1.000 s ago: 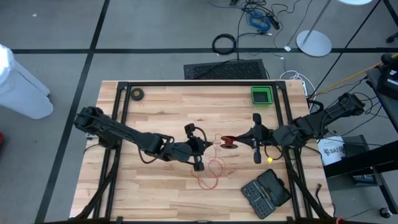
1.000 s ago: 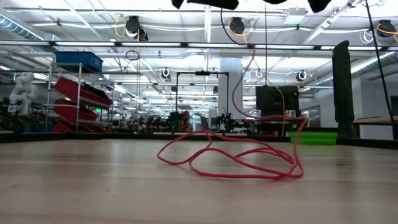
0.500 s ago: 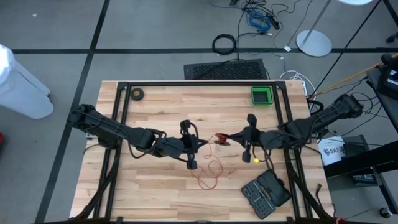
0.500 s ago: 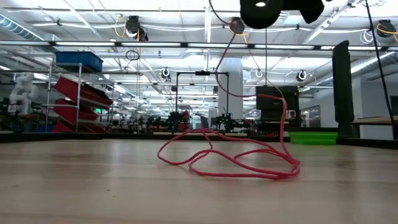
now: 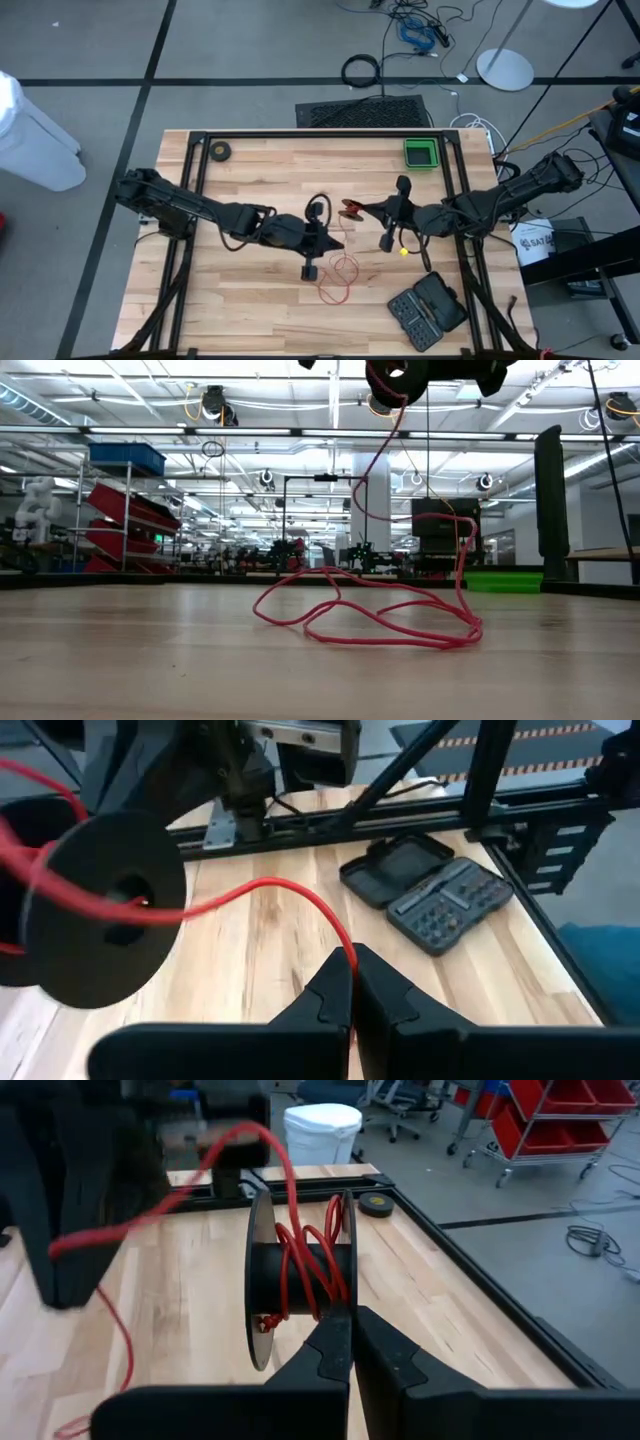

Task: Coil cords
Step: Uncoil the red wire from the spool

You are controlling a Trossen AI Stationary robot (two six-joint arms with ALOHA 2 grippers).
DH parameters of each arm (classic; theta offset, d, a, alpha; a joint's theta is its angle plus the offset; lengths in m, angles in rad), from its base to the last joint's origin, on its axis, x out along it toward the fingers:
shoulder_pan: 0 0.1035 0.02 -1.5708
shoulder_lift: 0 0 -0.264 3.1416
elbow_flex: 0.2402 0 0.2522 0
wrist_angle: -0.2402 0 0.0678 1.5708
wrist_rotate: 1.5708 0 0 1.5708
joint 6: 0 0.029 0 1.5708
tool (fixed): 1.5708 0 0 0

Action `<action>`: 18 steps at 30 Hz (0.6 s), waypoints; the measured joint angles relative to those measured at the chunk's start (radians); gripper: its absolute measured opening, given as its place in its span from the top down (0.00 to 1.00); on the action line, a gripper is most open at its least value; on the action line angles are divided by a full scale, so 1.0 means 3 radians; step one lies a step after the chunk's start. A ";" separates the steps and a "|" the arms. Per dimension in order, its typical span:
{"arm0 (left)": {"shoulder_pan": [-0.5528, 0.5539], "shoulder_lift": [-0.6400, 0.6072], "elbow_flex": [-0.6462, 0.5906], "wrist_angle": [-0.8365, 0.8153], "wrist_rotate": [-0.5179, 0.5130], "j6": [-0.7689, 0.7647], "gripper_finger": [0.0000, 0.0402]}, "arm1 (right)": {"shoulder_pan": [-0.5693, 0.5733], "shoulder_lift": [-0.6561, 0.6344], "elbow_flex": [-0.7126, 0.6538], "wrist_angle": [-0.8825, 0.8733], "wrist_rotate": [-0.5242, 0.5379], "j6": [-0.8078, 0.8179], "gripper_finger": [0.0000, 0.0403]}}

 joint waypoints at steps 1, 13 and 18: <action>0.0008 0.0018 0.0001 0.0013 0.0034 0.0001 0.99 | -0.0004 0.0000 0.0001 0.0004 0.0001 -0.0005 1.00; 0.0079 0.0596 -0.0001 0.0971 0.0888 0.0000 0.99 | -0.0024 0.0001 0.0001 0.0078 0.0034 -0.0069 1.00; 0.0083 0.0843 0.0000 0.1293 0.1095 0.0001 0.99 | -0.0024 0.0001 0.0001 0.0087 0.0120 -0.0124 1.00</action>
